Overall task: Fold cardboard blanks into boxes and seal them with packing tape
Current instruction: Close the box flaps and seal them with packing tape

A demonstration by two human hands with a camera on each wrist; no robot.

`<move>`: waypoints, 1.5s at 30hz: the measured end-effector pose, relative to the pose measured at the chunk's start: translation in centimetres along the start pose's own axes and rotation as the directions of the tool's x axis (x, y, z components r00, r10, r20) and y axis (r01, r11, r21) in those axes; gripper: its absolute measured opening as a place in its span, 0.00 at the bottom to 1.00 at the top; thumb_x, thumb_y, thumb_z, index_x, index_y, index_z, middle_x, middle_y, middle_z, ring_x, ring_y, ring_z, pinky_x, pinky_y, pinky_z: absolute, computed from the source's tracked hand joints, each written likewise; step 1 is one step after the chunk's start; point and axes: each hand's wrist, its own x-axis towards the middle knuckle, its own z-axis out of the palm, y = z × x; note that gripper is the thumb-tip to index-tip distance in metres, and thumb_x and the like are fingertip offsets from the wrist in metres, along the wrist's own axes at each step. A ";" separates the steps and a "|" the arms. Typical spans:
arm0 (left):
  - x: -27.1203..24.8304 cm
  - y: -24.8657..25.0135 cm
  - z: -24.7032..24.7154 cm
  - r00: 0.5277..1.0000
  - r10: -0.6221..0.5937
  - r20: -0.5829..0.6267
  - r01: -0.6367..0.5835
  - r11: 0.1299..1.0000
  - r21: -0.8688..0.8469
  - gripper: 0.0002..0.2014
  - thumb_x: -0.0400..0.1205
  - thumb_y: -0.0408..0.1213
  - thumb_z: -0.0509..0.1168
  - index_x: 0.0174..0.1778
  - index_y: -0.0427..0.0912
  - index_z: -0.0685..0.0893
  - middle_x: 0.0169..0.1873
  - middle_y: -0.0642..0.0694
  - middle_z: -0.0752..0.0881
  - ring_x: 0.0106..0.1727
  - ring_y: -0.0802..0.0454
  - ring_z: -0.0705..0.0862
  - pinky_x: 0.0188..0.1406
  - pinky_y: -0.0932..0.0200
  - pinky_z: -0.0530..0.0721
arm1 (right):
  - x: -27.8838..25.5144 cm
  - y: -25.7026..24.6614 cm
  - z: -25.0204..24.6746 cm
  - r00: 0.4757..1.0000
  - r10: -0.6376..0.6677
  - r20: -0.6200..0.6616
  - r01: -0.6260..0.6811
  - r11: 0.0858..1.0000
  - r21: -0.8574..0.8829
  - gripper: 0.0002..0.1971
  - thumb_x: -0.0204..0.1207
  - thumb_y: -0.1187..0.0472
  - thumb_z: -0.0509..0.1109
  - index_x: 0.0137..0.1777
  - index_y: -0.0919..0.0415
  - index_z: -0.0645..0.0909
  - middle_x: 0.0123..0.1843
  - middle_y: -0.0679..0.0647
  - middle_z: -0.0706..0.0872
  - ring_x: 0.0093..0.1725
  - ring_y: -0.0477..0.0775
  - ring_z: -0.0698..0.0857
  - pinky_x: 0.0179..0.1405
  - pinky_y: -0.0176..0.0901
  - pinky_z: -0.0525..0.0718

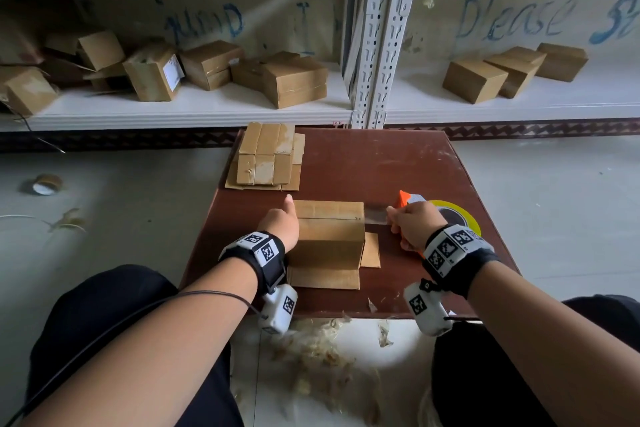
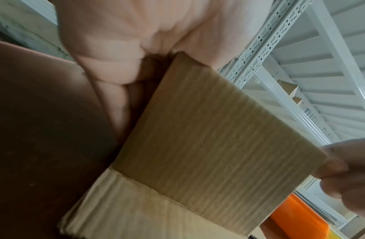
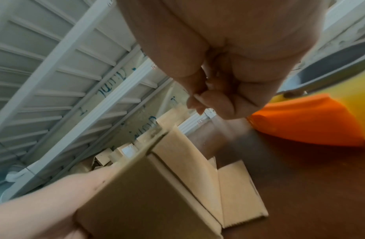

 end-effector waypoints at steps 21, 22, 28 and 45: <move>-0.1 0.0 0.1 0.999 -0.018 0.031 0.020 0.997 -0.075 0.41 0.91 0.63 0.36 0.67 0.31 0.83 0.56 0.36 0.87 0.56 0.37 0.87 0.61 0.47 0.85 | 3.0 3.5 7.6 0.996 0.054 -0.072 -0.059 0.996 -0.070 0.05 0.85 0.63 0.67 0.58 0.56 0.76 0.50 0.56 0.83 0.50 0.60 0.85 0.56 0.55 0.86; -0.2 0.0 0.0 0.999 -0.018 0.036 0.021 0.996 -0.085 0.41 0.92 0.63 0.36 0.68 0.31 0.82 0.56 0.36 0.86 0.57 0.37 0.87 0.61 0.47 0.85 | 2.7 3.2 7.2 0.993 -0.025 -0.115 0.008 0.989 -0.148 0.08 0.84 0.65 0.69 0.58 0.53 0.75 0.52 0.53 0.83 0.51 0.58 0.84 0.54 0.50 0.84; -1.5 1.0 -1.3 0.990 -0.017 0.139 0.068 0.925 -0.375 0.47 0.83 0.76 0.48 0.79 0.36 0.75 0.53 0.46 0.82 0.56 0.43 0.78 0.58 0.51 0.76 | 1.1 0.6 6.1 0.975 -0.154 -0.160 0.152 0.988 -0.025 0.18 0.85 0.68 0.60 0.51 0.54 0.92 0.42 0.52 0.91 0.34 0.53 0.82 0.31 0.38 0.75; -5.9 2.0 -2.7 0.893 0.359 -0.273 -0.417 0.888 -0.195 0.44 0.73 0.84 0.55 0.45 0.41 0.86 0.39 0.45 0.90 0.43 0.45 0.89 0.45 0.48 0.88 | -4.1 -3.4 4.4 0.859 -0.476 -0.190 0.470 0.879 -0.078 0.28 0.80 0.31 0.69 0.68 0.51 0.77 0.50 0.42 0.89 0.47 0.40 0.88 0.38 0.32 0.80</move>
